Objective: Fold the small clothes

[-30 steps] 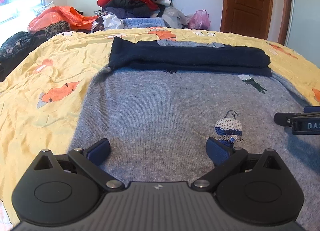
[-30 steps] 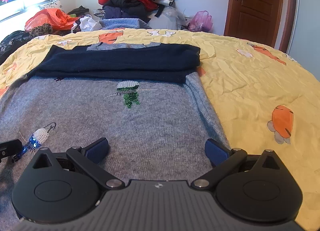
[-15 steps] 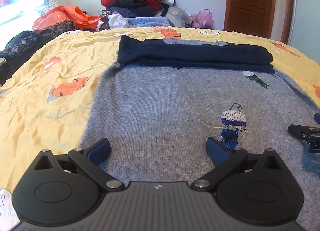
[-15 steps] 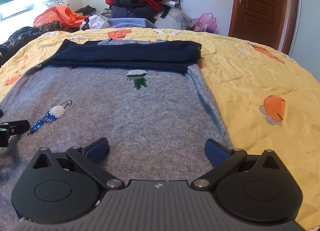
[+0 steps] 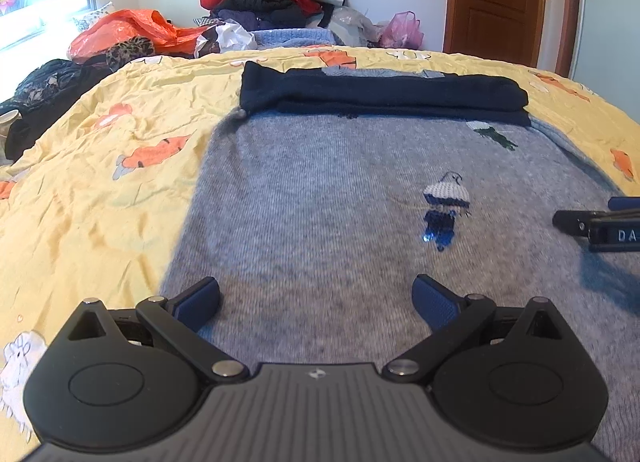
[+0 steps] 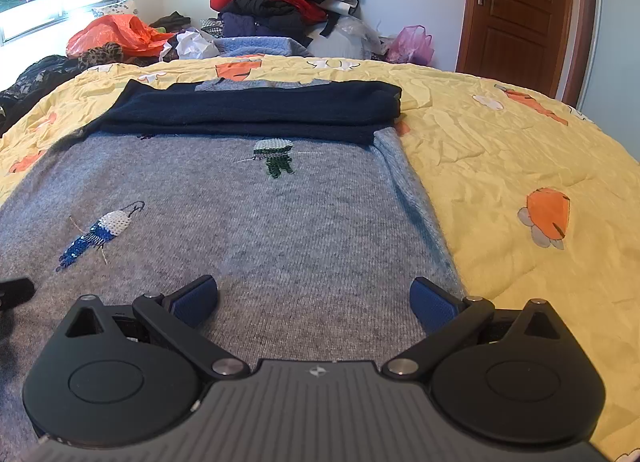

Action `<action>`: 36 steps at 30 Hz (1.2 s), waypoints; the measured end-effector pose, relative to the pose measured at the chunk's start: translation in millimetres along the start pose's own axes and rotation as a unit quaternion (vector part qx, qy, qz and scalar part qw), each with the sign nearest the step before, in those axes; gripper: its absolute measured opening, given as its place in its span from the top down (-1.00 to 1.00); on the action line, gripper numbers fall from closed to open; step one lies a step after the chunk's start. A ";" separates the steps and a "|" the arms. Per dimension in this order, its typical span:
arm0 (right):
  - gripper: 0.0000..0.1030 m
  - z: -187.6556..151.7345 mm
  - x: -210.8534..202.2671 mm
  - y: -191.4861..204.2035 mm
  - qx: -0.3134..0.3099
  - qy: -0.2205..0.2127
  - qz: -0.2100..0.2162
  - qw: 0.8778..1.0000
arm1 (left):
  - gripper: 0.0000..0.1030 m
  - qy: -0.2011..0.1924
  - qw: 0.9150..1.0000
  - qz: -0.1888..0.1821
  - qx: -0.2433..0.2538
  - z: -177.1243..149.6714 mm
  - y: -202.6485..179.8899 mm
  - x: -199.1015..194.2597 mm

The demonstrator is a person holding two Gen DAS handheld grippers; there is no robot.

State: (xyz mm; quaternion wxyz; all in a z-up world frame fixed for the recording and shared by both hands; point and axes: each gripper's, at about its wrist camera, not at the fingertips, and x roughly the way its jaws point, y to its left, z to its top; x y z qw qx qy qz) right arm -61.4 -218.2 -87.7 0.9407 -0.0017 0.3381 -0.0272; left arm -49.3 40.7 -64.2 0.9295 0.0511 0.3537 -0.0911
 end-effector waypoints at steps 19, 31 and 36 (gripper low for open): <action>-1.00 0.1 -0.2 0.0 0.000 0.000 0.000 1.000 | -1.00 0.009 1.000 0.008 -0.013 -16.1 -3.4 -19.7; -1.00 0.0 -0.3 -0.1 0.000 0.000 -0.001 1.000 | -1.00 0.002 1.000 0.005 -0.010 -19.9 -3.2 -22.6; -1.00 -0.5 -0.7 -0.9 0.000 0.001 -0.002 1.000 | -1.00 0.003 1.000 0.005 -0.009 -20.0 -3.3 -23.3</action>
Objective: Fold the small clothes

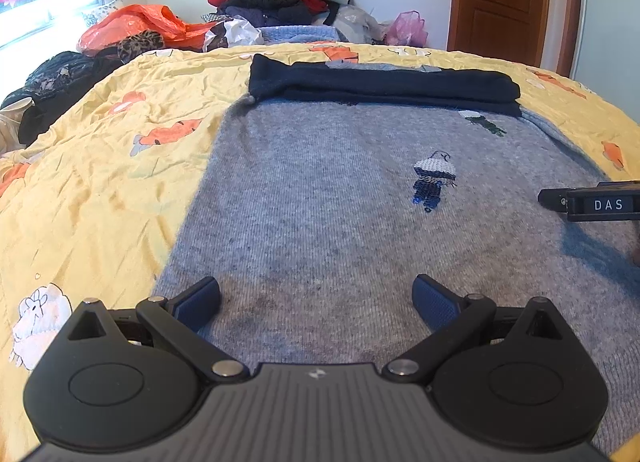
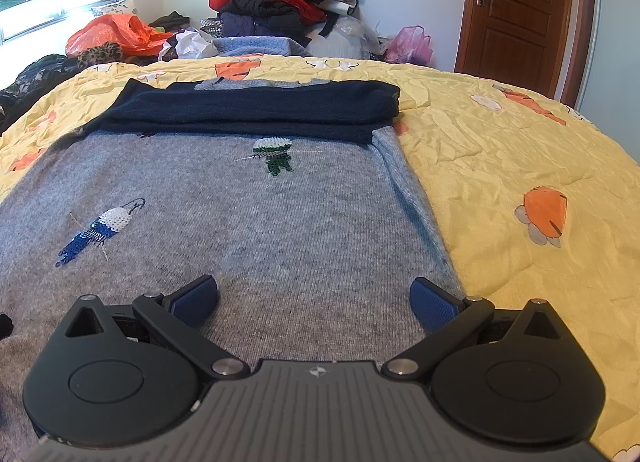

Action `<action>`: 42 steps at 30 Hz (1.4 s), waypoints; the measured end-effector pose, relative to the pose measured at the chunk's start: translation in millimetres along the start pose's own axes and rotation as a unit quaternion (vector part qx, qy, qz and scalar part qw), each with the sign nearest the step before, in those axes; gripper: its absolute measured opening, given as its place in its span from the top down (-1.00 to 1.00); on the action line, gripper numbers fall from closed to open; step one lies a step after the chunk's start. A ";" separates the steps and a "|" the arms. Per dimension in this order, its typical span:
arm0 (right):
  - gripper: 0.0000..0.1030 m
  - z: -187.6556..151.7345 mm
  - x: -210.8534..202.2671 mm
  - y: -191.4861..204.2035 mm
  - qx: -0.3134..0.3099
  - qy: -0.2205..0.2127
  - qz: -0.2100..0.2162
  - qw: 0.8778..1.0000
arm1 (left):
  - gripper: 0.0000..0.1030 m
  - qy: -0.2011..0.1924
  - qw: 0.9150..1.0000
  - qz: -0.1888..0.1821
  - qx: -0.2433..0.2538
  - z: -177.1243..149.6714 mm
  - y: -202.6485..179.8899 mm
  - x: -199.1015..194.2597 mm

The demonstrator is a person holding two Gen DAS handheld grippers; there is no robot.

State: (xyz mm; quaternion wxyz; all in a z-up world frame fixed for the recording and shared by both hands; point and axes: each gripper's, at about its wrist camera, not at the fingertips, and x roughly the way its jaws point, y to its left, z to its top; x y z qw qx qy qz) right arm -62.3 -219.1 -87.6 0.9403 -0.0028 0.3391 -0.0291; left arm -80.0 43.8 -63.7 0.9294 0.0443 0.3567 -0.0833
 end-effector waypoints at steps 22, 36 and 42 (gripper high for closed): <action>-1.00 -5.7 -6.1 -0.7 0.002 0.002 -0.003 1.000 | -1.00 0.000 1.000 -0.002 0.000 -1.2 0.1 -0.2; -1.00 -14.8 -19.2 2.7 0.009 0.006 -0.010 1.000 | -1.00 0.000 1.000 -0.001 0.000 -1.6 -0.1 -0.6; -1.00 -26.2 -34.0 9.5 0.005 0.008 -0.008 1.000 | -1.00 0.000 1.000 -0.002 -0.001 -1.7 -0.4 -0.7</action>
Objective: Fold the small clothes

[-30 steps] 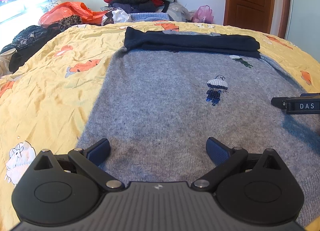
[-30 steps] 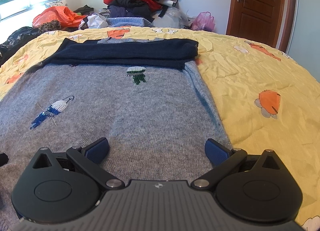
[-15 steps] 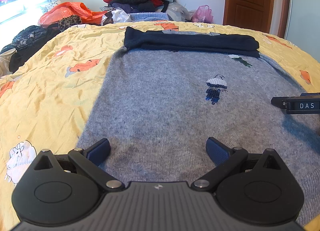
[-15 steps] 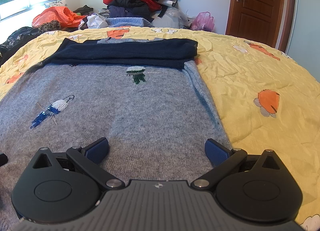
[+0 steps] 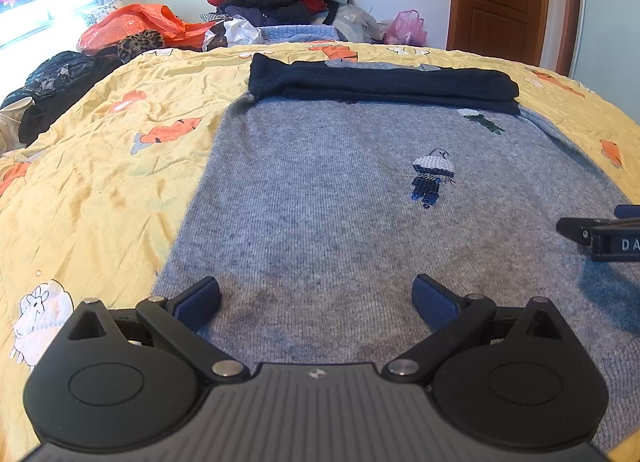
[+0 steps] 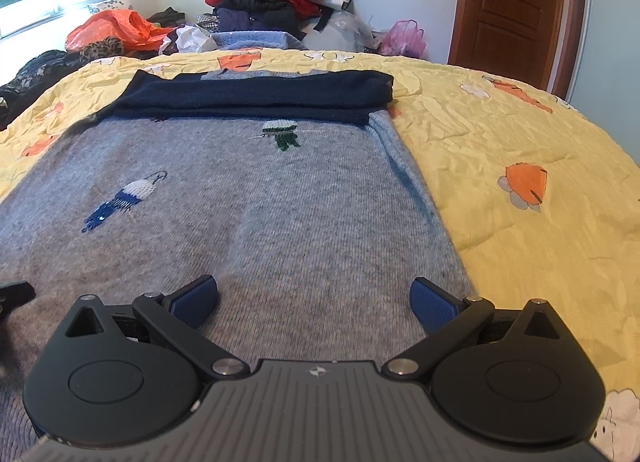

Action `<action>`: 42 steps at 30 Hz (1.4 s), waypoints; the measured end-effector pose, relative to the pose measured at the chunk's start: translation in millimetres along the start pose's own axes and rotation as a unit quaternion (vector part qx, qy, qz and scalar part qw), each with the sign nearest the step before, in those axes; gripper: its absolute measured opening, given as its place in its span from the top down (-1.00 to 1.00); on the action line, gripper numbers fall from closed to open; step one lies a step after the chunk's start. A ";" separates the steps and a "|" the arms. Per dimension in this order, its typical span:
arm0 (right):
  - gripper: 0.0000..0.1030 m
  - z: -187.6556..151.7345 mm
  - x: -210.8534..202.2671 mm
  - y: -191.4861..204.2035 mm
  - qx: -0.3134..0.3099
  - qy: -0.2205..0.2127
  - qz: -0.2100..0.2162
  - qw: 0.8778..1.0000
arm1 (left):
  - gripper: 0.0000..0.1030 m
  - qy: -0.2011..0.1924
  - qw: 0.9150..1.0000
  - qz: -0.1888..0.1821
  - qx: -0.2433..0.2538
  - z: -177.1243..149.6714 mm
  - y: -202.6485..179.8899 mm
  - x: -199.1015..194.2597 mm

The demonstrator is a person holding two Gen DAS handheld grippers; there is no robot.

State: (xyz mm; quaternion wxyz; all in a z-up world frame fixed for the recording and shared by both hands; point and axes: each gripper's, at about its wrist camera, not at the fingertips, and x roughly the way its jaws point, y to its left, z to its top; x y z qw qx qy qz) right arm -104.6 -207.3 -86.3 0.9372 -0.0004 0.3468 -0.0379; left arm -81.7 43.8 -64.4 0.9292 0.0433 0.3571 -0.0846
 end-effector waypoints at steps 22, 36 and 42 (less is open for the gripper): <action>-1.00 -33.7 -42.3 3.2 -0.015 -0.008 0.017 1.000 | -1.00 0.003 1.000 0.001 0.003 -3.9 -0.5 -3.7; -1.00 -44.9 -56.6 3.3 -0.021 -0.009 0.025 0.999 | -1.00 0.006 1.000 0.003 0.014 -8.3 -5.1 -14.7; -1.00 -48.4 -60.2 3.6 -0.020 -0.007 0.026 0.999 | -1.00 0.006 1.000 0.002 0.017 -14.7 -9.2 -22.4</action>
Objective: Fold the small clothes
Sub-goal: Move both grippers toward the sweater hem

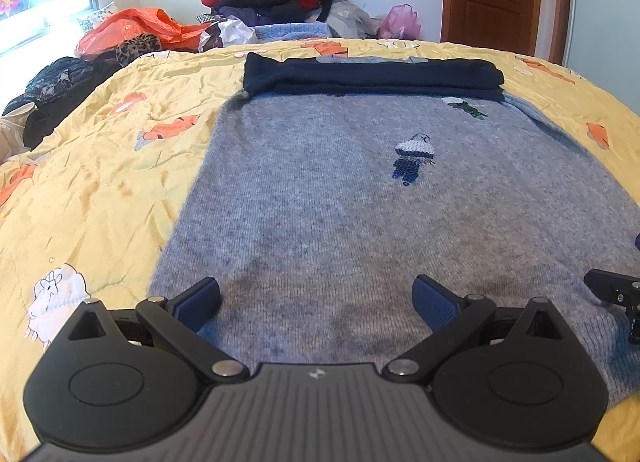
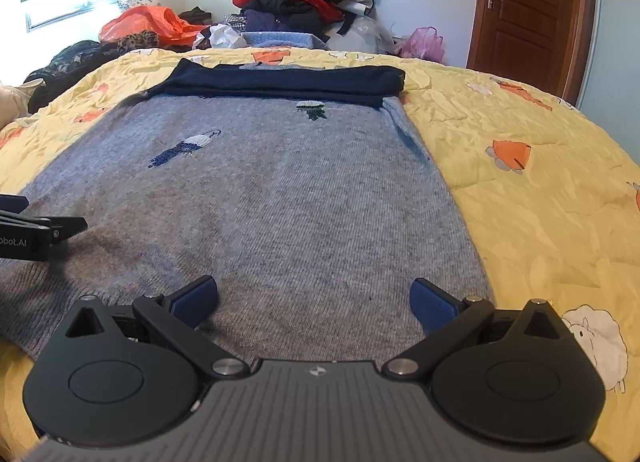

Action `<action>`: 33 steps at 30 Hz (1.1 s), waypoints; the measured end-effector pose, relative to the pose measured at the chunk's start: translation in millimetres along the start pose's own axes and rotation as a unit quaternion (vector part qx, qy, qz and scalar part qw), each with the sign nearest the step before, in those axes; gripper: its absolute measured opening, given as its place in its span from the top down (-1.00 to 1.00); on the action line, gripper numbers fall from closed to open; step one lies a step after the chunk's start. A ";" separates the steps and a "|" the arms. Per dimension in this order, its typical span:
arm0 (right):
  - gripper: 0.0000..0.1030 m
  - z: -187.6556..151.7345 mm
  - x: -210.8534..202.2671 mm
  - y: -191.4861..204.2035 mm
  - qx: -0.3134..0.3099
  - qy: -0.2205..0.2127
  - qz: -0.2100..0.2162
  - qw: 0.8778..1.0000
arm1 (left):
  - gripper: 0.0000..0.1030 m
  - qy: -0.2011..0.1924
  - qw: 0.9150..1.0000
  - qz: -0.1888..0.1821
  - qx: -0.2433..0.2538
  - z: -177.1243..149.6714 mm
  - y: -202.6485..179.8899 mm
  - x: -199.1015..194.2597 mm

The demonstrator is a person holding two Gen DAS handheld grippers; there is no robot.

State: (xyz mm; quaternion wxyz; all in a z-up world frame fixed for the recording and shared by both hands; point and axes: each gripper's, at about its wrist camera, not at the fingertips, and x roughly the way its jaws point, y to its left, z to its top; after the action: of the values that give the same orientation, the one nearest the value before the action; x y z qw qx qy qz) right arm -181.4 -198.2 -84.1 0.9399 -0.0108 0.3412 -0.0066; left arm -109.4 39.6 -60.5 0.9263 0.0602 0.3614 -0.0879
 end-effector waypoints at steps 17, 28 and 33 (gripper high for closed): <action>-0.99 -19.8 -31.1 -11.4 -0.015 0.005 0.023 1.000 | -1.00 -0.001 1.000 0.000 0.010 -15.0 4.3 -23.5; -0.98 -37.8 -59.8 -71.8 0.052 0.031 0.019 0.998 | -1.00 0.030 0.999 0.001 -0.026 -39.3 56.7 -58.5; -0.95 -37.3 -65.5 -95.2 0.109 0.043 0.075 0.990 | -1.00 0.064 0.987 -0.091 -0.113 -45.8 77.8 -60.0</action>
State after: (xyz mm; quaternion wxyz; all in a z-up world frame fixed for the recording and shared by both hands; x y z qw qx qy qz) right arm -256.0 -292.6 -68.3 0.9177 0.1177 0.3785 0.0267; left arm -167.0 130.9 -49.4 0.8901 -0.0725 0.4317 -0.1268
